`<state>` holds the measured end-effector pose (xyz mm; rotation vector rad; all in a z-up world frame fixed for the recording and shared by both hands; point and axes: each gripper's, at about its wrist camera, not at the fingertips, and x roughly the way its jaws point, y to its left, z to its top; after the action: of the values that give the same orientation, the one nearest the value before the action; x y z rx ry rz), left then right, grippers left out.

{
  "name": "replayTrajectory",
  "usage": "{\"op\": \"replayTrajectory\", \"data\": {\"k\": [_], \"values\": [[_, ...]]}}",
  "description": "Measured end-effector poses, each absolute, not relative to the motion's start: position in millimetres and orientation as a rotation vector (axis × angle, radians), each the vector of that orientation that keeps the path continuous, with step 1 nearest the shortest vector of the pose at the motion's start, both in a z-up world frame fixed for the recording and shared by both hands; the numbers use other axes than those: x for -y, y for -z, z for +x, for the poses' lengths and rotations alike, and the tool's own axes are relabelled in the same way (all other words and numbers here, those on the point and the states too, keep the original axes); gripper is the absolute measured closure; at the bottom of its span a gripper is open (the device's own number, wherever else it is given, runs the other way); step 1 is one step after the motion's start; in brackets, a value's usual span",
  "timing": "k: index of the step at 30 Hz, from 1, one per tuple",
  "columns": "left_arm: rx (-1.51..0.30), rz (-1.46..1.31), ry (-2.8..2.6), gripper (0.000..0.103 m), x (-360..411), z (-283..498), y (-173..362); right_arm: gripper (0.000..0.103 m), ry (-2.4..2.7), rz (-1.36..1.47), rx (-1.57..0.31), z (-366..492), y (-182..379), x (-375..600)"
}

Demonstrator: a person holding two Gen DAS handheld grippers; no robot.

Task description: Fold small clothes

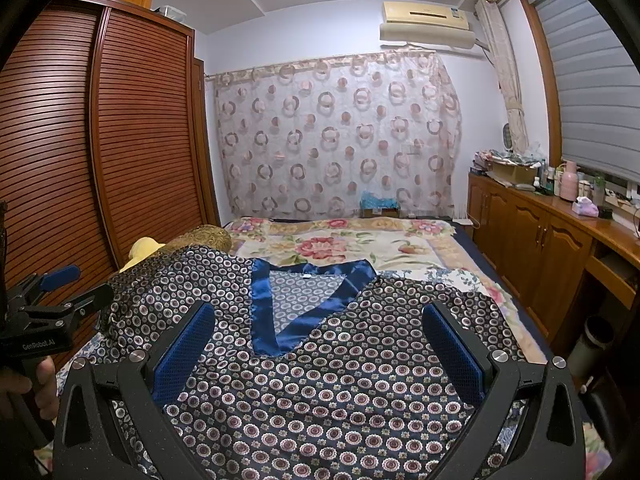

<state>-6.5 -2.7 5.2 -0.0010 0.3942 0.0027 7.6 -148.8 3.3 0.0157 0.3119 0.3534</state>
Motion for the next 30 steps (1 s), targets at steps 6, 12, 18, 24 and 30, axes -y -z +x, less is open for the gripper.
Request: {"op": "replayTrajectory", "data": {"k": [6,12,18,24,30], "values": [[-0.386,0.0,-0.004,0.0,3.6,-8.0,-7.3,0.0,-0.356,0.017,-0.311,7.7,-2.7,149.2],[-0.388,0.004,-0.003,0.0,4.2,-9.4,-8.6,0.0,-0.357,0.018,-0.31,8.4,-2.5,149.0],[-0.388,0.006,0.0,0.0,6.0,-9.0,-8.7,0.0,-0.358,0.02,-0.308,8.6,-2.5,148.8],[-0.387,0.007,0.001,0.0,7.4,-10.1,-9.3,0.0,-0.359,0.021,-0.307,9.1,-2.3,148.7],[-0.387,0.007,0.0,0.0,7.7,-10.1,-9.2,0.0,-0.363,0.021,-0.302,9.3,-1.5,149.0]]}}
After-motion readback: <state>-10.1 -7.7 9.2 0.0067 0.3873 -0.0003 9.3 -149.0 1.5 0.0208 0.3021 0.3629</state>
